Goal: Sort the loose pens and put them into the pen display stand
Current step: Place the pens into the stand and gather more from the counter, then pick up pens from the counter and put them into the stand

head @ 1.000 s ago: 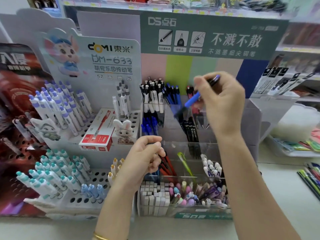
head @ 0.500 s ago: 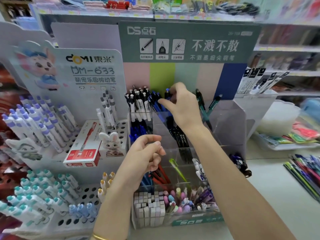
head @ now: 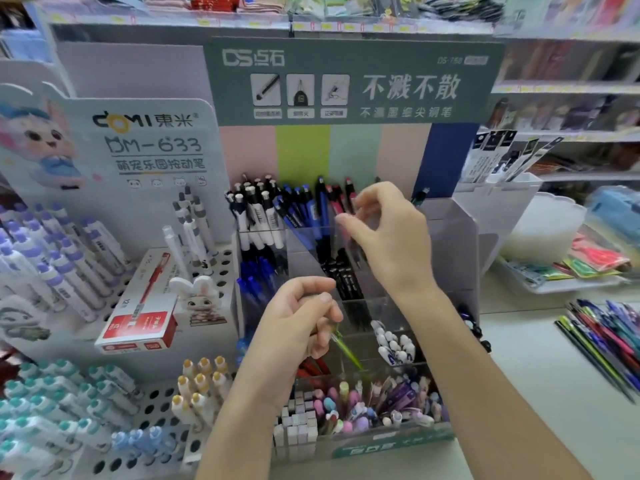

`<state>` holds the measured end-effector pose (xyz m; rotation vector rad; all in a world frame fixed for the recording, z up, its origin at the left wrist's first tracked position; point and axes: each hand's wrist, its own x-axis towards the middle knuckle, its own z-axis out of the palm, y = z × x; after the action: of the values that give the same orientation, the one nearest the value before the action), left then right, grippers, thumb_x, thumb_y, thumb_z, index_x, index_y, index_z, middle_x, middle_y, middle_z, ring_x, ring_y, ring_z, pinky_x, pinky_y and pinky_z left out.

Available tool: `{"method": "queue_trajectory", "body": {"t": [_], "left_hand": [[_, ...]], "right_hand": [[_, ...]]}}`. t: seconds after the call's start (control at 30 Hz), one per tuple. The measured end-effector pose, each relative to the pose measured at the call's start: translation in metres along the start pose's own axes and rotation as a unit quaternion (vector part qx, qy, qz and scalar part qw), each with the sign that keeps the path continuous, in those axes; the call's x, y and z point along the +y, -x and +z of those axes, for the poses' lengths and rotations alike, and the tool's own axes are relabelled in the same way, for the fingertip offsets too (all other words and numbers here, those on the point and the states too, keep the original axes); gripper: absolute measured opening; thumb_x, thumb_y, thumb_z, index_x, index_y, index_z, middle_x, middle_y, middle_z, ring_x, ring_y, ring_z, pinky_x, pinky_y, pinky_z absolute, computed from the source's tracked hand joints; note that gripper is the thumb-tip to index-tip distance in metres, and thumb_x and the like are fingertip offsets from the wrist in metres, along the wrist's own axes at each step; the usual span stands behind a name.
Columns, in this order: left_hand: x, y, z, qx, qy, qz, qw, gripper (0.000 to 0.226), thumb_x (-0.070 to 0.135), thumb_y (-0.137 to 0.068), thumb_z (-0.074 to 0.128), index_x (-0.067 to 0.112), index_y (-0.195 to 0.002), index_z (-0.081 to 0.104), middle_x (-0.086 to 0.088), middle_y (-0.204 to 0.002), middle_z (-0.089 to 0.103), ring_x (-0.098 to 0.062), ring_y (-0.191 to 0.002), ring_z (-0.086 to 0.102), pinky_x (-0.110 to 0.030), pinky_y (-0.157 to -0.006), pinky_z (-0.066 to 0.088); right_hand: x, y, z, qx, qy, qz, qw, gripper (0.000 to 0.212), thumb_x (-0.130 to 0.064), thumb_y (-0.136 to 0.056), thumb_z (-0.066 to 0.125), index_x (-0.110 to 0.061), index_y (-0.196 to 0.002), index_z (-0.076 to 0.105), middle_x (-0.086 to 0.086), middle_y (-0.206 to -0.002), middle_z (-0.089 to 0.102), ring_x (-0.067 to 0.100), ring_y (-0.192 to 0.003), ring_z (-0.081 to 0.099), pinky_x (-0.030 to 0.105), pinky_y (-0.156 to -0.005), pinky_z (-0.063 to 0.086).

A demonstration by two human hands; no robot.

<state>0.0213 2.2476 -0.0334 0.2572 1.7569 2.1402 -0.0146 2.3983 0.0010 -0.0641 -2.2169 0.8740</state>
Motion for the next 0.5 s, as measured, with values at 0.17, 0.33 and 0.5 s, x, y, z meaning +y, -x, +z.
{"method": "queue_trajectory", "body": {"t": [0.17, 0.33, 0.5], "left_hand": [[-0.004, 0.003, 0.072, -0.07, -0.02, 0.027, 0.997, 0.019, 0.006, -0.099, 0.045, 0.012, -0.11, 0.058, -0.001, -0.069, 0.059, -0.01, -0.048, 0.042, -0.021, -0.044, 0.033], [-0.054, -0.002, 0.194, -0.128, -0.016, -0.022, 0.991, 0.017, 0.001, -0.097, 0.045, 0.01, -0.103, 0.058, -0.001, -0.063, 0.058, -0.01, -0.043, 0.04, -0.019, -0.041, 0.03], [-0.145, -0.005, 0.33, -0.169, -0.072, -0.13, 0.974, 0.02, 0.002, -0.093, 0.049, 0.016, -0.102, 0.059, 0.001, -0.071, 0.061, -0.009, -0.048, 0.047, -0.021, -0.048, 0.036]], "right_hand": [[0.047, 0.033, -0.078, 0.037, -0.079, 0.036, 0.996, 0.011, -0.014, -0.087, 0.067, -0.02, -0.091, 0.059, -0.015, -0.078, 0.058, -0.002, -0.07, 0.052, 0.008, -0.066, 0.039], [0.152, 0.094, -0.171, 0.01, -0.053, 0.176, 0.983, 0.006, -0.013, -0.088, 0.063, -0.019, -0.091, 0.062, -0.007, -0.082, 0.062, 0.007, -0.075, 0.055, 0.015, -0.066, 0.043], [0.262, 0.171, -0.282, -0.004, -0.008, 0.345, 0.938, 0.007, -0.017, -0.091, 0.058, -0.018, -0.098, 0.062, -0.009, -0.088, 0.061, 0.008, -0.082, 0.057, 0.029, -0.074, 0.05]]}}
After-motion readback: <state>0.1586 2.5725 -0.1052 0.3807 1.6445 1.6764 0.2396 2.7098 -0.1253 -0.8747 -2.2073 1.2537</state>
